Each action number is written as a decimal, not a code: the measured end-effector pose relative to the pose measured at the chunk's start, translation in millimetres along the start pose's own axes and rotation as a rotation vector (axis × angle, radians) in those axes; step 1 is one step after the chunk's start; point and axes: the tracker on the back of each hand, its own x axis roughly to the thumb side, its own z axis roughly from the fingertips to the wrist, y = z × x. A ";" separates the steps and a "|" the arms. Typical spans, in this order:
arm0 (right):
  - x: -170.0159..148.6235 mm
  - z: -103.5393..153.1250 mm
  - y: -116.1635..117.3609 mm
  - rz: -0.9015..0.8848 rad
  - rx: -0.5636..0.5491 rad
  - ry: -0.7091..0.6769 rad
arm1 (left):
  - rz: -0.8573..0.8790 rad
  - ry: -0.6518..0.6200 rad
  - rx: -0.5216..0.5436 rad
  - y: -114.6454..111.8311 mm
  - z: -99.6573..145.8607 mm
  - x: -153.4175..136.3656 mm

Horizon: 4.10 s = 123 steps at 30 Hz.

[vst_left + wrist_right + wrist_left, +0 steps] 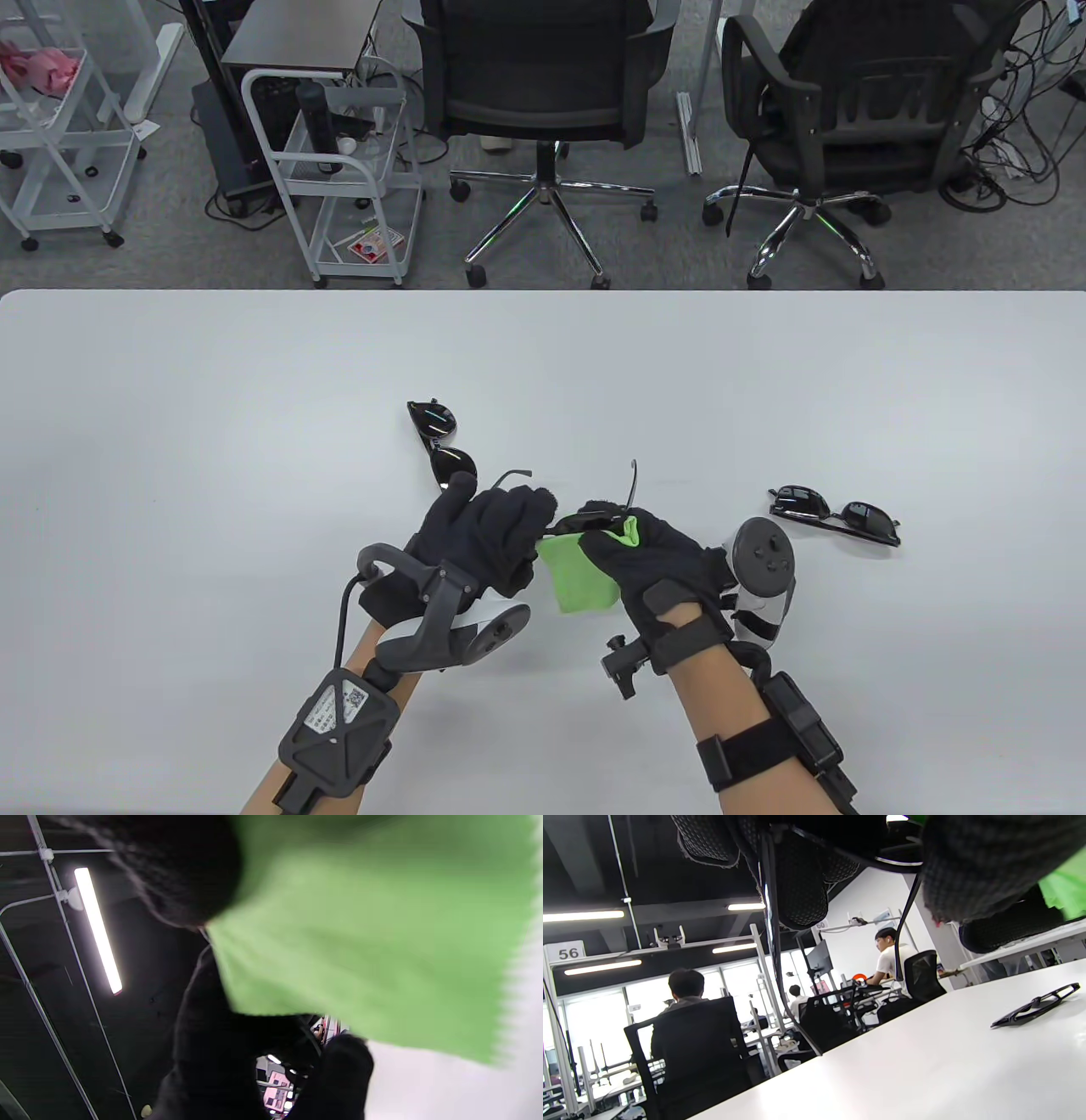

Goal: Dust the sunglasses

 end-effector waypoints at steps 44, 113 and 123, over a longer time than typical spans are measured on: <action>3.0 7.7 -13.5 -0.005 -0.021 0.020 | 0.060 -0.054 -0.071 3.3 3.5 9.3; 2.5 9.5 33.6 0.019 0.263 0.019 | 0.107 -0.034 0.079 29.6 5.8 14.8; 3.0 10.5 32.4 0.163 0.118 0.014 | 0.160 -0.034 0.059 26.3 3.1 24.5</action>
